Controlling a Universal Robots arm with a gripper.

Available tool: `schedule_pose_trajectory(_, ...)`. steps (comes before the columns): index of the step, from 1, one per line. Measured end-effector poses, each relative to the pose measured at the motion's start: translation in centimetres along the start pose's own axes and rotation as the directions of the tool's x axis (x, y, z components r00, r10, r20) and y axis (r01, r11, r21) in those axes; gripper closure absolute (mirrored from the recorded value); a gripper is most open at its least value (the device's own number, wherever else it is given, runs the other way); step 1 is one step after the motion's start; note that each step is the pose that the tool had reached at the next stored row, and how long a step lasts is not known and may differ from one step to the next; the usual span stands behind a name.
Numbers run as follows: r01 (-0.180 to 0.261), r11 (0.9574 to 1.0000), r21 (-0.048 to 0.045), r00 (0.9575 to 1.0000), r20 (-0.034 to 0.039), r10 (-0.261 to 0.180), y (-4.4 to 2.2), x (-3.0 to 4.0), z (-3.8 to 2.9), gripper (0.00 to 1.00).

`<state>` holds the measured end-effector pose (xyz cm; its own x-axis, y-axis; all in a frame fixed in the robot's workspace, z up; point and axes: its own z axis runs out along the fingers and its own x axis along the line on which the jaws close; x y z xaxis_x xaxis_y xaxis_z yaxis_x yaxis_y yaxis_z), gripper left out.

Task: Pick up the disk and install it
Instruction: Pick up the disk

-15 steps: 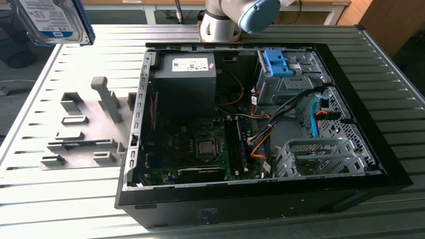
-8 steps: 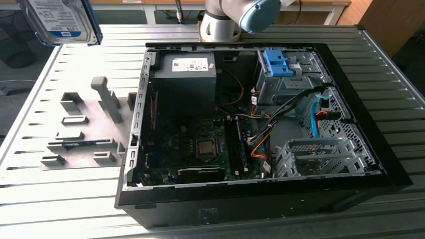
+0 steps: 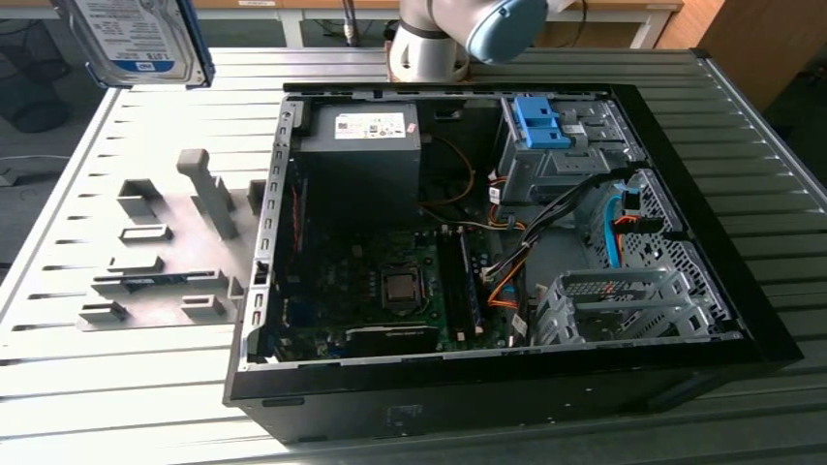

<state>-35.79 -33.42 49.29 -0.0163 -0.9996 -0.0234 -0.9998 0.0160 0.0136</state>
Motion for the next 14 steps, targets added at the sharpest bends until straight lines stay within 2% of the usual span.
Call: schedule_pose_trajectory(14, 0.000, 1.0000, 0.0000, 1.0000, 0.0000, 0.000, -3.48, -0.06, -0.04, 0.63)
